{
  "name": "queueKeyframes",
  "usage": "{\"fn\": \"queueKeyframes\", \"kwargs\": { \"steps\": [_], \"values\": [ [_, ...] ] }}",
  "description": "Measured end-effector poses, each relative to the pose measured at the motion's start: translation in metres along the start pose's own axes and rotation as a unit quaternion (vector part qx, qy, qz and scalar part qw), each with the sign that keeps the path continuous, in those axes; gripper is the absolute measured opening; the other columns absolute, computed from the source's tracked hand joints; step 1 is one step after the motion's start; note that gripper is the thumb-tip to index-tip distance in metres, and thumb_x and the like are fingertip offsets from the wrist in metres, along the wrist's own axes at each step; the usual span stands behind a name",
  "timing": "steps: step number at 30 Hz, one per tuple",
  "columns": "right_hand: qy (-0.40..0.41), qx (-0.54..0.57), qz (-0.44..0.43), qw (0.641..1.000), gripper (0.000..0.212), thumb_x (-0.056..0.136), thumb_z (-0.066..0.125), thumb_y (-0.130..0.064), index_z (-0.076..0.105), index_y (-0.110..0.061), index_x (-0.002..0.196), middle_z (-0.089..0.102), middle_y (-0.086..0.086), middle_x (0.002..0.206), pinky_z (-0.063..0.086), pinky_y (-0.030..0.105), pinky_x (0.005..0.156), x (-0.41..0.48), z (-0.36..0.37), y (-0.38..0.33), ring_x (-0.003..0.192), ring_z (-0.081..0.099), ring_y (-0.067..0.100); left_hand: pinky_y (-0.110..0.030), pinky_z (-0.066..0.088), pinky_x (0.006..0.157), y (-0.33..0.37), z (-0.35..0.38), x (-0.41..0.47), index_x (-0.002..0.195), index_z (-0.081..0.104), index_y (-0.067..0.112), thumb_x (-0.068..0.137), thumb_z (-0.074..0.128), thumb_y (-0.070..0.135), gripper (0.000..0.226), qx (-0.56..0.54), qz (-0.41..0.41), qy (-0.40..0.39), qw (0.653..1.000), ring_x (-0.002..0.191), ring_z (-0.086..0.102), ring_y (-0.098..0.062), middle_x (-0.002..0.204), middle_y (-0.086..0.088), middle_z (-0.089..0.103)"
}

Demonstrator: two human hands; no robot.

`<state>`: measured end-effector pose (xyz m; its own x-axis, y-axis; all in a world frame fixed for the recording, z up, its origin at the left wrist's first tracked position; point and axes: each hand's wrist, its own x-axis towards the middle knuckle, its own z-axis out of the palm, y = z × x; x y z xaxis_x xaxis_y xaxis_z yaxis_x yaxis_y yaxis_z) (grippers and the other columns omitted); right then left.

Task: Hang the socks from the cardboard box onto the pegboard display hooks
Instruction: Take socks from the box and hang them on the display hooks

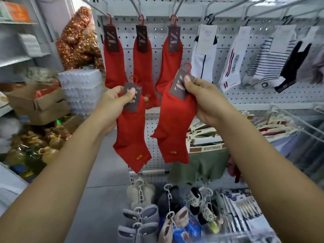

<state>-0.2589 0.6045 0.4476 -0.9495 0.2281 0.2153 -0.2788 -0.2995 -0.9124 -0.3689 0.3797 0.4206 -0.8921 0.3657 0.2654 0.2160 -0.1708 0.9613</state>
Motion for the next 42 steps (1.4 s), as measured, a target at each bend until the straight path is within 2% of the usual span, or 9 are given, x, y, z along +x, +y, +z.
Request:
{"fn": "queueKeyframes", "kwargs": {
  "steps": [4, 13, 20, 24, 27, 30, 32, 36, 42],
  "values": [
    [0.023, 0.019, 0.045, 0.999, 0.021, 0.102, 0.056, -0.021, 0.07, -0.006, 0.105, 0.077, 0.012, 0.1, 0.06, 0.032, 0.079, 0.013, 0.002, -0.002, 0.093, 0.075, 0.02, -0.043, 0.059, 0.092, -0.012, 0.005, 0.005, 0.117, 0.065, 0.007, 0.105, 0.055, 0.018, 0.02, -0.063, -0.046, -0.017, 0.997, 0.105, 0.073, -0.035, 0.112, -0.022, 0.074],
    [0.145, 0.051, 0.163, 0.975, 0.016, 0.103, 0.056, -0.018, 0.067, -0.008, 0.097, 0.076, 0.008, 0.071, 0.061, 0.031, 0.053, 0.047, -0.006, 0.023, 0.061, 0.074, 0.016, -0.022, 0.059, 0.069, -0.005, 0.033, 0.017, 0.098, 0.07, 0.008, 0.1, 0.062, 0.018, 0.013, -0.074, -0.129, -0.111, 0.983, 0.076, 0.072, -0.008, 0.081, 0.0, 0.076],
    [0.153, 0.064, 0.176, 0.97, 0.022, 0.103, 0.055, -0.019, 0.067, -0.002, 0.094, 0.075, 0.014, 0.071, 0.06, 0.035, 0.05, 0.051, -0.01, 0.027, 0.06, 0.074, 0.021, -0.032, 0.061, 0.082, -0.002, 0.041, 0.021, 0.117, 0.072, 0.015, 0.051, 0.094, 0.025, 0.07, 0.01, -0.147, -0.142, 0.979, 0.099, 0.075, -0.017, 0.105, -0.004, 0.079],
    [0.066, 0.078, 0.166, 0.981, 0.045, 0.1, 0.054, -0.041, 0.067, -0.001, 0.117, 0.074, 0.018, 0.11, 0.063, 0.039, 0.078, 0.036, -0.009, 0.023, 0.095, 0.075, 0.024, -0.04, 0.058, 0.096, 0.0, 0.046, 0.024, 0.108, 0.077, 0.016, 0.063, 0.093, 0.011, 0.048, 0.02, -0.139, -0.107, 0.984, 0.108, 0.073, -0.025, 0.108, -0.008, 0.078],
    [-0.09, 0.074, 0.178, 0.977, 0.068, 0.09, 0.057, -0.059, 0.064, -0.006, 0.132, 0.068, 0.016, 0.128, 0.058, 0.043, 0.091, 0.005, -0.015, 0.031, 0.119, 0.066, 0.029, -0.04, 0.063, 0.082, 0.001, 0.042, 0.026, 0.091, 0.081, 0.016, 0.069, 0.089, 0.005, 0.026, -0.03, -0.163, -0.066, 0.984, 0.091, 0.077, -0.023, 0.099, -0.012, 0.079],
    [-0.136, -0.021, 0.187, 0.973, 0.043, 0.096, 0.061, -0.033, 0.064, -0.007, 0.131, 0.068, 0.019, 0.127, 0.059, 0.041, 0.09, -0.023, -0.017, 0.052, 0.114, 0.069, 0.028, -0.037, 0.062, 0.061, 0.003, 0.033, 0.031, 0.071, 0.079, 0.014, 0.075, 0.083, 0.001, 0.014, -0.055, -0.204, -0.049, 0.976, 0.071, 0.077, -0.019, 0.082, -0.011, 0.079],
    [-0.127, -0.063, 0.196, 0.97, 0.035, 0.097, 0.061, -0.012, 0.061, -0.007, 0.131, 0.071, 0.02, 0.118, 0.062, 0.039, 0.083, -0.033, -0.015, 0.062, 0.1, 0.074, 0.025, -0.035, 0.062, 0.058, 0.002, 0.026, 0.033, 0.076, 0.076, 0.014, 0.08, 0.08, 0.002, 0.013, -0.042, -0.219, -0.043, 0.974, 0.068, 0.076, -0.018, 0.078, -0.008, 0.079],
    [-0.112, -0.08, 0.224, 0.965, 0.045, 0.089, 0.065, -0.017, 0.059, -0.007, 0.133, 0.073, 0.02, 0.112, 0.063, 0.04, 0.083, -0.045, -0.016, 0.066, 0.087, 0.075, 0.021, -0.032, 0.062, 0.057, 0.001, 0.009, 0.036, 0.092, 0.076, 0.012, 0.086, 0.076, 0.006, 0.008, -0.035, -0.249, -0.047, 0.967, 0.068, 0.076, -0.015, 0.08, -0.006, 0.079],
    [-0.098, -0.08, 0.215, 0.968, 0.043, 0.091, 0.064, -0.017, 0.059, -0.005, 0.131, 0.074, 0.019, 0.107, 0.063, 0.037, 0.077, -0.051, -0.011, 0.065, 0.083, 0.076, 0.019, -0.033, 0.063, 0.06, -0.003, 0.004, 0.036, 0.086, 0.076, 0.01, 0.087, 0.075, 0.007, 0.003, -0.043, -0.263, -0.052, 0.962, 0.068, 0.076, -0.015, 0.08, -0.007, 0.078]
  ]
}}
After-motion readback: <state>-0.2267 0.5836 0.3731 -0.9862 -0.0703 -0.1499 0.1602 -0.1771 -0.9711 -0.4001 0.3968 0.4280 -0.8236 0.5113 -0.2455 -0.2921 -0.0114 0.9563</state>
